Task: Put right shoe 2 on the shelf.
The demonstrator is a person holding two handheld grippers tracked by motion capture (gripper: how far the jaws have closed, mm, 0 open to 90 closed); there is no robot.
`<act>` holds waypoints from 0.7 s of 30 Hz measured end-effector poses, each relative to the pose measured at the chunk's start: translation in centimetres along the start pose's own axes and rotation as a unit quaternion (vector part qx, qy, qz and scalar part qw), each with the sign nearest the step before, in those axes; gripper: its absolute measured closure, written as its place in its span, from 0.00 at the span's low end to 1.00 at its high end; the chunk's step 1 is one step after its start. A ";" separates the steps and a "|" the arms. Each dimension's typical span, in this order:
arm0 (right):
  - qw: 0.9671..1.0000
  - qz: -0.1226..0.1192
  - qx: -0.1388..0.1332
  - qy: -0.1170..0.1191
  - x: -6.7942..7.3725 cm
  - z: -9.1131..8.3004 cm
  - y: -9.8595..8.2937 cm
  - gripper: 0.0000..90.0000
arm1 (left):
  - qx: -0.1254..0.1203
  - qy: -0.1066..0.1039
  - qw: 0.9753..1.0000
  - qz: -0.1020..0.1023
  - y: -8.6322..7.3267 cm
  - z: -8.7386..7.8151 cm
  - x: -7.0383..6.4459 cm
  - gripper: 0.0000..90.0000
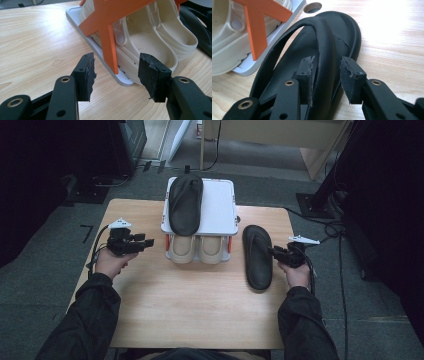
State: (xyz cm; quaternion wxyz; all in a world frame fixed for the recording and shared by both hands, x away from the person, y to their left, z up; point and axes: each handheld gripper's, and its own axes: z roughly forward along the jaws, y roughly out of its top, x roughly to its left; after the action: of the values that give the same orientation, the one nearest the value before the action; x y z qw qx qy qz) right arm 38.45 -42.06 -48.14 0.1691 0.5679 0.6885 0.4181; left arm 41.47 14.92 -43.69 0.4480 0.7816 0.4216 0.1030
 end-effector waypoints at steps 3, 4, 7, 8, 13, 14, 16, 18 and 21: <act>1.000 -0.009 0.003 0.001 0.1 0.4 0.2 0.70 | 0.002 0.002 1.000 -0.001 -0.1 0.0 0.0 0.53; 1.000 -0.011 0.004 0.001 0.1 0.5 0.3 0.70 | 0.004 0.002 1.000 0.000 -0.2 -0.1 0.0 0.53; 1.000 -0.017 0.009 -0.001 0.2 1.0 0.4 0.70 | 0.004 0.001 1.000 0.002 -0.2 -0.1 -0.1 0.53; 1.000 -0.021 0.011 -0.001 0.2 1.2 0.4 0.70 | 0.003 0.001 1.000 0.002 -0.3 -0.2 -0.1 0.53; 0.999 -0.030 0.018 -0.002 0.0 2.4 0.5 0.70 | 0.003 0.002 1.000 0.002 -0.4 -0.3 -0.2 0.53; 0.999 -0.028 0.024 -0.002 0.0 2.6 0.5 0.70 | 0.003 0.002 1.000 0.003 -0.4 -0.3 -0.3 0.53; 0.999 -0.034 0.031 0.000 0.0 3.1 0.5 0.70 | 0.004 0.002 1.000 0.003 -0.4 -0.3 -0.2 0.53; 0.999 -0.035 0.035 -0.003 0.1 3.4 0.5 0.71 | 0.003 0.002 1.000 0.004 -0.4 -0.3 -0.2 0.53; 0.999 -0.026 0.031 -0.003 0.0 3.3 0.6 0.74 | 0.003 0.002 1.000 0.003 -0.4 -0.3 -0.1 0.53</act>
State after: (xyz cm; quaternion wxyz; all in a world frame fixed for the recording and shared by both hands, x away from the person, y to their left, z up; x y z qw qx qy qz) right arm 41.18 -40.81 -49.70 0.1648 0.5561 0.7150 0.3903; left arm 40.99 15.16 -43.82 0.4448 0.7841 0.4200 0.1046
